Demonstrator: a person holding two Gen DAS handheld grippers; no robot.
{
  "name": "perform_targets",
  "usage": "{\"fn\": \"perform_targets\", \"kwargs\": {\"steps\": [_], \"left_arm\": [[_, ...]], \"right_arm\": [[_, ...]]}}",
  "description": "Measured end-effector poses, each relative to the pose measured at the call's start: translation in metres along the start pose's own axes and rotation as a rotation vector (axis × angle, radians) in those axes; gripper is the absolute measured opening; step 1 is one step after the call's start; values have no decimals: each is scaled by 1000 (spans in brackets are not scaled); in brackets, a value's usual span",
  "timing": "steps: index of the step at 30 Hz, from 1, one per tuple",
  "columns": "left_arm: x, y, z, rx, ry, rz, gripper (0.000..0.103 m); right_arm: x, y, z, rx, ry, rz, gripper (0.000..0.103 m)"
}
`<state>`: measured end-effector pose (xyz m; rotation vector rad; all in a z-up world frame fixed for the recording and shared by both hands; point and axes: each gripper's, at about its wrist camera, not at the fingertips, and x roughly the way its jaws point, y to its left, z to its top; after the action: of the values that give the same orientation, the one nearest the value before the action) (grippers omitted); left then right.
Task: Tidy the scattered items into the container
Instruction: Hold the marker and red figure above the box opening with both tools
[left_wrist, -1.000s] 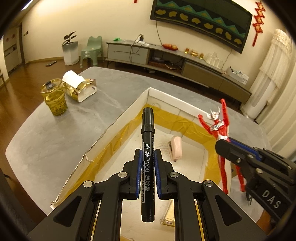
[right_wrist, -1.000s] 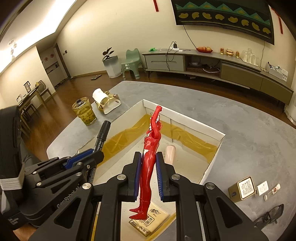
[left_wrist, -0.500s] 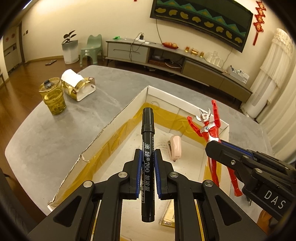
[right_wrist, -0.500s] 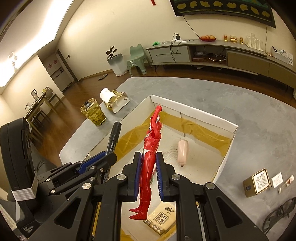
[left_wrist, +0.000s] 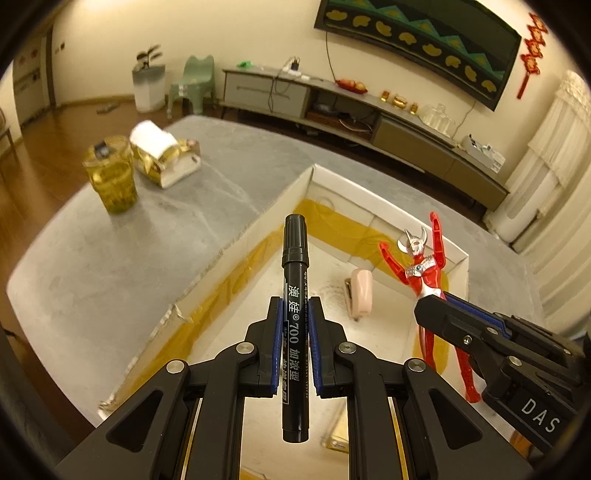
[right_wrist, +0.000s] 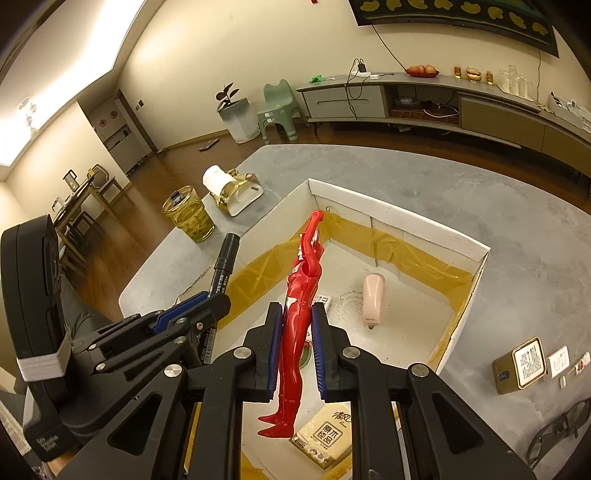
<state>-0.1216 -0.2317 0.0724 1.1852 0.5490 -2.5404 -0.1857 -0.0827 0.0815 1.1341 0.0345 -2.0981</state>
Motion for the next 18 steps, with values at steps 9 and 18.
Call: {"fn": "perform_targets", "kwargs": {"steps": [9, 18], "left_arm": [[6, -14, -8, 43, 43, -37, 14], [8, -22, -13, 72, 67, -61, 14]], "right_arm": [[5, -4, 0, 5, 15, -16, 17], [11, -10, 1, 4, 35, -39, 17]]}}
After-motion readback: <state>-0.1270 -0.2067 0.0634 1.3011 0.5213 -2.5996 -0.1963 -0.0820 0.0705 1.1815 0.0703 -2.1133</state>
